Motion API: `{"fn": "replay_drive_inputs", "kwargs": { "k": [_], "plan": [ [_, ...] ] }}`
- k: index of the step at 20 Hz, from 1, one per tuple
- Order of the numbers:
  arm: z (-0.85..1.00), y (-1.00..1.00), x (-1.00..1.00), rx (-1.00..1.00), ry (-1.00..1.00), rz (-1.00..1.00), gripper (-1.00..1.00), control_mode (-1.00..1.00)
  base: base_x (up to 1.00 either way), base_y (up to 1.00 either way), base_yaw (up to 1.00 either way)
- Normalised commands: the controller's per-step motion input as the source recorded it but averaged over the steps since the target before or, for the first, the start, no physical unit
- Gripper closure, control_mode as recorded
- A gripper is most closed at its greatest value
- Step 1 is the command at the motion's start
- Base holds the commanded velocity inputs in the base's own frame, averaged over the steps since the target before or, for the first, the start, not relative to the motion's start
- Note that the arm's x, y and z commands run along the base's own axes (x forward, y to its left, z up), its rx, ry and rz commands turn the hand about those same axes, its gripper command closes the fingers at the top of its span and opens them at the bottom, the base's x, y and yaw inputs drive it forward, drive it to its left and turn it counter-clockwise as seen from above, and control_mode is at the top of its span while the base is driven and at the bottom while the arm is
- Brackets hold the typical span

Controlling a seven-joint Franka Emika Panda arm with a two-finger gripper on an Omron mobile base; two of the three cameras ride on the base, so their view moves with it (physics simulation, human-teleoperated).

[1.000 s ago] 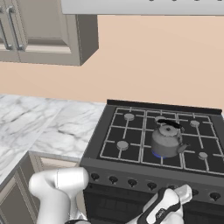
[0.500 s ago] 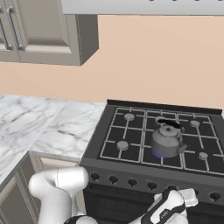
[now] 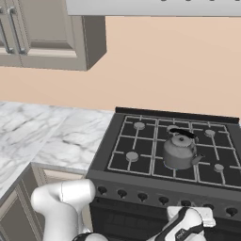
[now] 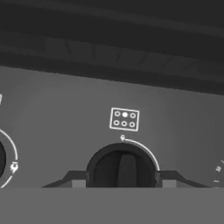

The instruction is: The kettle is done boiling. Turn off the stove, then wait for 300 timesteps before moving the kettle to the dining table.

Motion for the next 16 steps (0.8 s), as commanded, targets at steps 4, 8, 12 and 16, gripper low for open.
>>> {"fn": "replay_drive_inputs", "kwargs": {
  "k": [4, 8, 12, 16],
  "plan": [
    [-0.14, -0.07, -0.04, 0.16, 0.0, -0.01, 1.0, -1.0, 0.0, 0.0, 0.0],
    [-0.11, 0.0, 0.0, 0.06, 0.0, 0.0, -1.0, -1.0, 0.0, 0.0, 0.0],
    [0.0, 0.0, -0.19, 0.02, -0.06, 0.0, -1.0, -1.0, 0.0, 0.0, 0.0],
    [0.0, -0.03, -0.39, 0.0, -0.12, 0.0, -1.0, -1.0, 0.0, 0.0, 0.0]
  ]
}}
